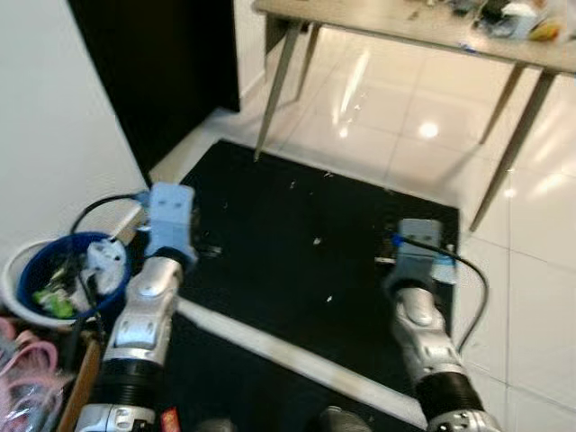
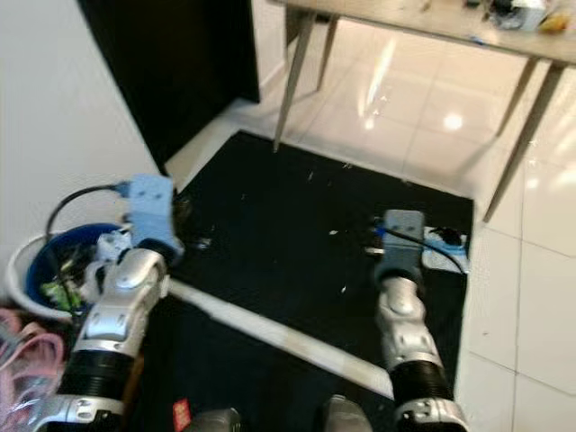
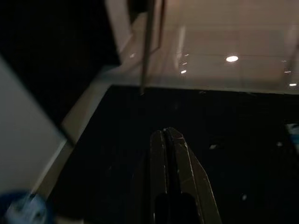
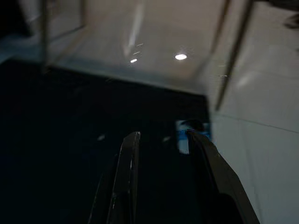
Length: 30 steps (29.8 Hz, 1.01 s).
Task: Picking trash to rubbish bin
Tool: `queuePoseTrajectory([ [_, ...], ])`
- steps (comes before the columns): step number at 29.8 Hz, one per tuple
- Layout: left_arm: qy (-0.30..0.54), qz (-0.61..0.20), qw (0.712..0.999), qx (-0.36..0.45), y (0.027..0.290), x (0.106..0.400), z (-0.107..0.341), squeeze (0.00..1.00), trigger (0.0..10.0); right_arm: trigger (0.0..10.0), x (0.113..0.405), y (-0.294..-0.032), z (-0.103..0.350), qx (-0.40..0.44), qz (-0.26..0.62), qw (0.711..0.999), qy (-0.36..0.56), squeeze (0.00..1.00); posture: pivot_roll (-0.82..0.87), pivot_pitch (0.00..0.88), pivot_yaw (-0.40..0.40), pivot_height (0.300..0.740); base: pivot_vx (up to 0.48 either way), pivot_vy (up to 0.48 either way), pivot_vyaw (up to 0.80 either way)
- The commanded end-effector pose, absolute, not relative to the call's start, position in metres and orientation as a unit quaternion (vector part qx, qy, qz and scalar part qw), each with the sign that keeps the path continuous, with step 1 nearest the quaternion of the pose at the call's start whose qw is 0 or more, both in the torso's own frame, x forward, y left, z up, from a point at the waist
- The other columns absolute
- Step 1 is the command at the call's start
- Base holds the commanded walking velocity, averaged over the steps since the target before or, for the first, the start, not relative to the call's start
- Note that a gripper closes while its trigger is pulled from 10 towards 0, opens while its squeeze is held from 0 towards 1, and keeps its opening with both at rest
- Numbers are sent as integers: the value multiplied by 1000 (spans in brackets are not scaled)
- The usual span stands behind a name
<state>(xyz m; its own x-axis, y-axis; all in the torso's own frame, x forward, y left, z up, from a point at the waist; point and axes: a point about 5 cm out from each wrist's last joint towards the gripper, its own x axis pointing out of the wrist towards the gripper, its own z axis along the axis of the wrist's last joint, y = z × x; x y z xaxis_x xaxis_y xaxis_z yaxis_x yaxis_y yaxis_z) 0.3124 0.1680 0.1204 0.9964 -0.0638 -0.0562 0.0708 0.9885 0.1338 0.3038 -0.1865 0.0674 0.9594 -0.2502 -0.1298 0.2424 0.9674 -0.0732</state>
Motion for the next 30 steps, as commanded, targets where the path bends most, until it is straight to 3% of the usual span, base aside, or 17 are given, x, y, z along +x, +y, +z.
queuePoseTrajectory([
  [1,37,-26,996,72,175,311,116,0,10000,10000,301,-179,62,-19,-118,990,80,0,41,82,17,740,345,0,-800],
  [30,34,-34,996,72,173,314,119,0,10000,10000,304,-170,67,-8,-116,991,64,0,42,82,24,740,341,0,-28],
])
